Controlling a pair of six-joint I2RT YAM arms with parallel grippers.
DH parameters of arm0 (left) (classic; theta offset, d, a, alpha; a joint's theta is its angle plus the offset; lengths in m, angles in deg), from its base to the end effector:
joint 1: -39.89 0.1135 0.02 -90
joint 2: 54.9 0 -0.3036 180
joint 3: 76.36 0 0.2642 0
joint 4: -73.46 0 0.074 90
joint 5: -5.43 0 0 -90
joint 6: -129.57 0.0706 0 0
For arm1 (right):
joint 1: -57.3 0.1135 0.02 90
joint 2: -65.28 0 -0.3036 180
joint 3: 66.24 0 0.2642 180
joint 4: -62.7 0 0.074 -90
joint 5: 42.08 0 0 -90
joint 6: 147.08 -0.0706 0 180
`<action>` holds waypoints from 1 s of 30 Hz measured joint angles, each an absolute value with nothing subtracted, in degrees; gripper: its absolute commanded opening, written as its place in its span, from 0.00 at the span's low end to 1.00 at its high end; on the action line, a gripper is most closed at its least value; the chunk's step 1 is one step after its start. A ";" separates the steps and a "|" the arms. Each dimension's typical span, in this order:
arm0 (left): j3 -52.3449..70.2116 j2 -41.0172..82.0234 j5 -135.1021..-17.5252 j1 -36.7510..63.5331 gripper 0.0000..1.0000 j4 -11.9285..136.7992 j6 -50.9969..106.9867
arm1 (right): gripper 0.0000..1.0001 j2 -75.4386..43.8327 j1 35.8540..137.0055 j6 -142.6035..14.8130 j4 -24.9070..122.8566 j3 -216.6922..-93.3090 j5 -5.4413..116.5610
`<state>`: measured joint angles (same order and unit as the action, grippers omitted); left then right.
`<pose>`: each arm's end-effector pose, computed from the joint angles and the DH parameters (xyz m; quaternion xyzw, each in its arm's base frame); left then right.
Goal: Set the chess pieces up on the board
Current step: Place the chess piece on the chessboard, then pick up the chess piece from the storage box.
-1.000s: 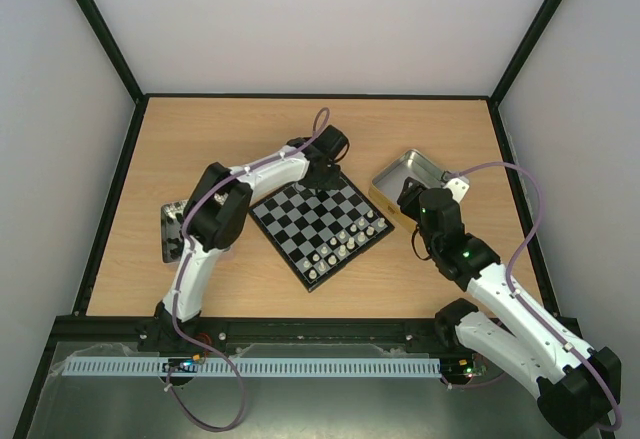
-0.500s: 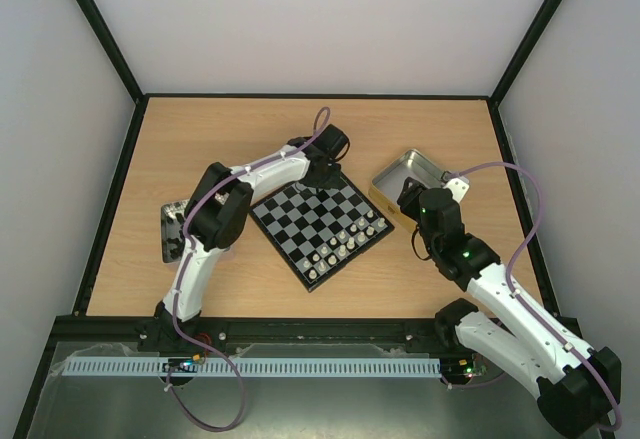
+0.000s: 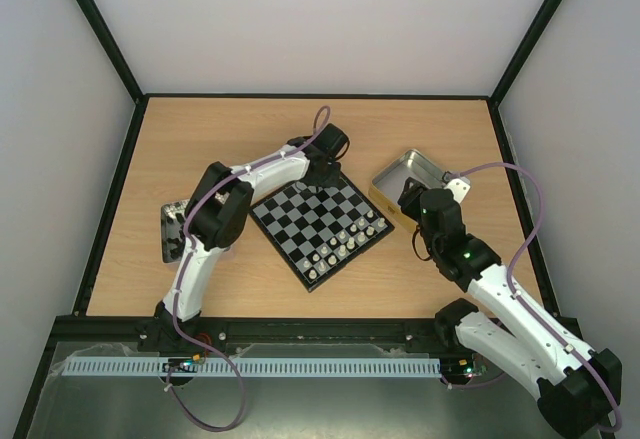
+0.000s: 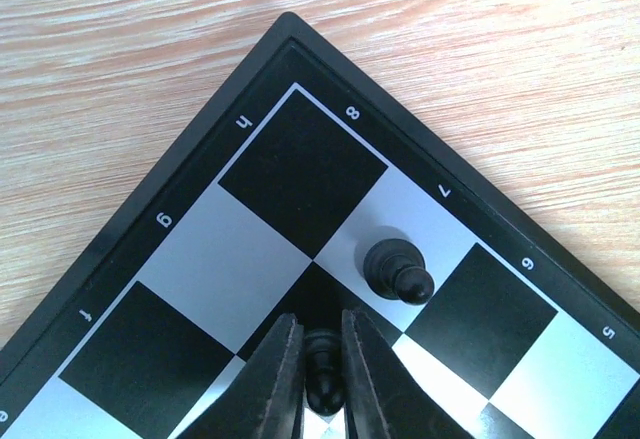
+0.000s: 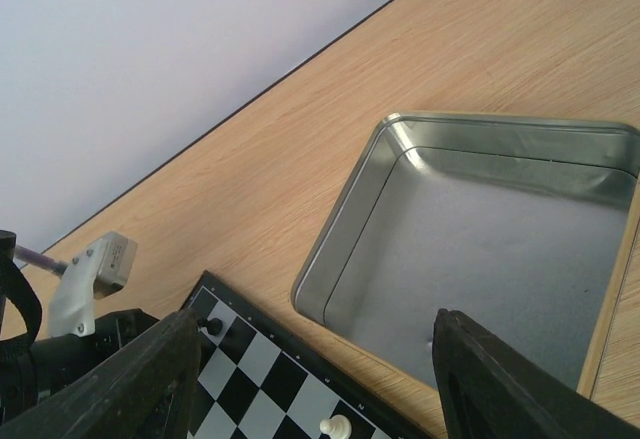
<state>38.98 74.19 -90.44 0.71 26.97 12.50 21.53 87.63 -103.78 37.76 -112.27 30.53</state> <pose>0.4229 -0.3353 0.1611 0.0887 0.9612 -0.0987 0.2418 0.1791 0.0803 0.2795 0.2001 0.8024 0.2428 0.5072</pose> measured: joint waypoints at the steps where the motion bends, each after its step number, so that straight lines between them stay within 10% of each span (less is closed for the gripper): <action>1: 39.00 74.19 -90.44 0.71 0.18 26.99 12.61 | 0.63 21.53 87.63 -103.78 37.76 -112.27 30.53; 19: 41.80 71.07 -89.66 1.94 0.33 22.99 13.64 | 0.63 21.75 87.63 -103.82 37.73 -112.27 30.60; 30: 15.83 41.76 -91.89 4.73 0.37 26.66 9.90 | 0.63 21.77 87.63 -103.14 37.78 -112.27 30.49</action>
